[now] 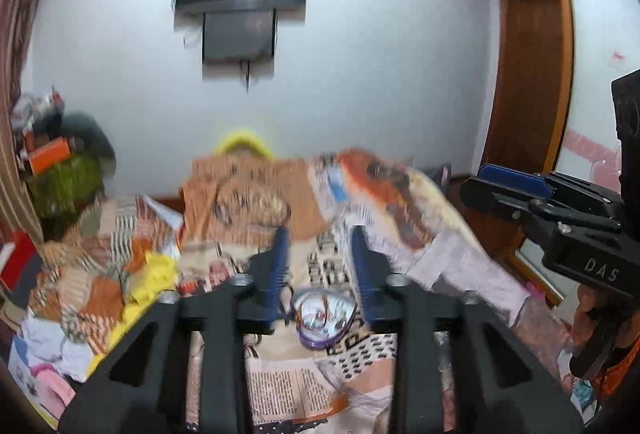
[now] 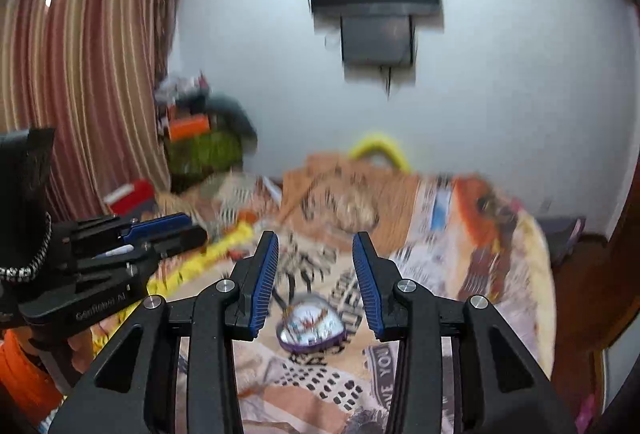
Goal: Organize jewelry
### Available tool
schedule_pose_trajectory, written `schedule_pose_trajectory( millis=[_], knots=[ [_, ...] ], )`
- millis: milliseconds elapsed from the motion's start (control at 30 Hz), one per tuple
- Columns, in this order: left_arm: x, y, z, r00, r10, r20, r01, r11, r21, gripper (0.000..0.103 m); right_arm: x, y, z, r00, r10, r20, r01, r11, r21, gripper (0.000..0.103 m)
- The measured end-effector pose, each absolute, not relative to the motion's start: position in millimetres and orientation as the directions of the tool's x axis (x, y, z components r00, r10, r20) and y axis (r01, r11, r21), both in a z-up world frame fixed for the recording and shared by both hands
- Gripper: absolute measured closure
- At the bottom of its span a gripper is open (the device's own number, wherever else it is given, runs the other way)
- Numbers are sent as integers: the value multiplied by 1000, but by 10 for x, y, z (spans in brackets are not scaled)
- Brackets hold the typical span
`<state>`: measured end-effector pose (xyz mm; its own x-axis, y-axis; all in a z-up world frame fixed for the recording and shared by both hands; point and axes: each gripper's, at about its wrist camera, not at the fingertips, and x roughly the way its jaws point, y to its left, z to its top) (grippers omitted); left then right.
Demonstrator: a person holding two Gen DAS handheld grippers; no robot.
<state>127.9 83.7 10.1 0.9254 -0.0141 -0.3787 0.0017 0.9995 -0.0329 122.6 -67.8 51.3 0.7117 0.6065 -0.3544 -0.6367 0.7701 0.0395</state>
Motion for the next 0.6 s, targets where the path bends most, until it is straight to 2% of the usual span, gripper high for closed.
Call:
schedule_pose_trajectory(
  millis=[133,200,267,433,533,567,600],
  knots=[
    [870,752,352,963,-5,-269,1,1000,-17,58,764,-783,774,764,606,-220,-621,784,2,64],
    [672,716,440,975,-8,-221,3,1000,-20,53,583,-817,834,783,599,-167,-608,794,-4,52],
    [523,686,477,983,3,-182,-5,1000,-12,45,425,-844,849,801,585,-126,-590,807,-9,46],
    [268,674,436,991,16,-132,-20,999,-34,28,263,-825,782,839,537,-86,-541,841,-23,23],
    [182,692,401,993,44,-107,-49,998,-45,11,226,-806,744,870,489,-61,-491,870,-38,6],
    [137,701,380,994,55,-96,-61,997,-53,9,200,-819,742,875,481,-54,-483,875,-40,0],
    [124,706,368,994,60,-92,-65,996,-55,9,176,-835,741,878,475,-47,-477,878,-44,0]
  ],
)
